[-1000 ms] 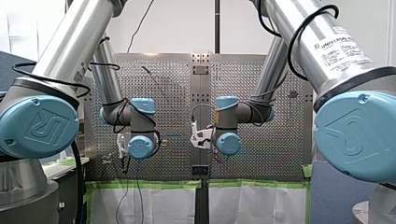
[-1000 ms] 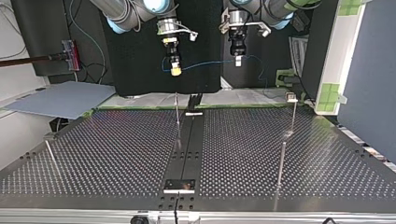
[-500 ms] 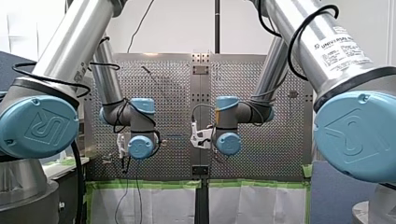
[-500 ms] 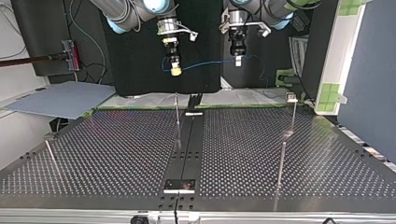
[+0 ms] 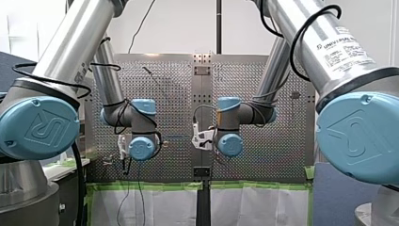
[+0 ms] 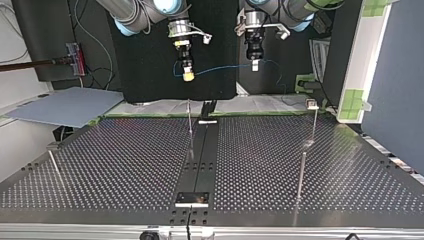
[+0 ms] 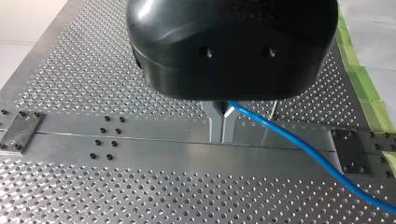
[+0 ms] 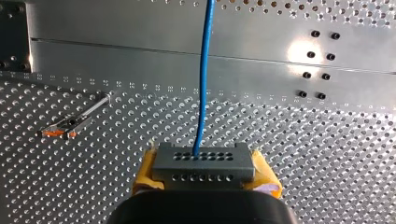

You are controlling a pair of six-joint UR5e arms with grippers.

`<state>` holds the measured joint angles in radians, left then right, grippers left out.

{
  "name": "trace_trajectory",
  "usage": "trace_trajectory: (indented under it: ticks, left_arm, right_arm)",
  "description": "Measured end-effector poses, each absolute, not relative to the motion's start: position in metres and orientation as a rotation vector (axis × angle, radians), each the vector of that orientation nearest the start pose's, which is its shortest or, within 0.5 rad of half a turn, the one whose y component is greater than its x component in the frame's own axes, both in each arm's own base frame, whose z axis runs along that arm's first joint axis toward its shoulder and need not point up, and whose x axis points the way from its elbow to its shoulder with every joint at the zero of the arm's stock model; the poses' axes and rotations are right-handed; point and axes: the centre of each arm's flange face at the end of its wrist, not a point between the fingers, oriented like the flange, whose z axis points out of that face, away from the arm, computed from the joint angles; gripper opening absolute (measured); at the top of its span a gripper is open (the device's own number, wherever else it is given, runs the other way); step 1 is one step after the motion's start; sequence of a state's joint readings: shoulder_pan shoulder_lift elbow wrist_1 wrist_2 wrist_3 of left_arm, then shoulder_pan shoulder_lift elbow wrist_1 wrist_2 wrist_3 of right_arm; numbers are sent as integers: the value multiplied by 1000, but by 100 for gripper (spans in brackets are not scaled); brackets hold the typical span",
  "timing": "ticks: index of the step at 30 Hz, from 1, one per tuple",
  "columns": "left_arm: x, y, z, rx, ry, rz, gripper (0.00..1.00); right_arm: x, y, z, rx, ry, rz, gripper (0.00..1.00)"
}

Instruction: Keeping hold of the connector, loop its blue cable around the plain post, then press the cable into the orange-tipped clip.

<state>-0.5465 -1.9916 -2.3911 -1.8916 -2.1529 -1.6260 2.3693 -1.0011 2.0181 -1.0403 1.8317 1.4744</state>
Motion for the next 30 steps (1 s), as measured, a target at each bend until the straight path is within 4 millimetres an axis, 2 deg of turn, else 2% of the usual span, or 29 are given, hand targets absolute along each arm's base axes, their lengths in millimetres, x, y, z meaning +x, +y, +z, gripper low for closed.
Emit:
trace_trajectory:
  ticks: [7, 12, 17, 20, 30]
  left_arm:
    - [286, -259, 70, -65, 1599, 9, 0]
    - [283, -255, 57, -52, 1636, 32, 0]
    - [283, -254, 53, -49, 1644, 37, 0]
    - [282, -254, 53, -49, 1645, 37, 0]
    - [282, -254, 53, -49, 1645, 38, 0]
  right_arm:
    - [458, -294, 87, 1602, -803, 1541, 0]
    - [453, -287, 62, 1687, -804, 1477, 0]
    - [447, -281, 34, 1756, -817, 1418, 0]
    - [446, -280, 26, 1773, -821, 1403, 0]
    - [445, -279, 22, 1779, -822, 1397, 0]
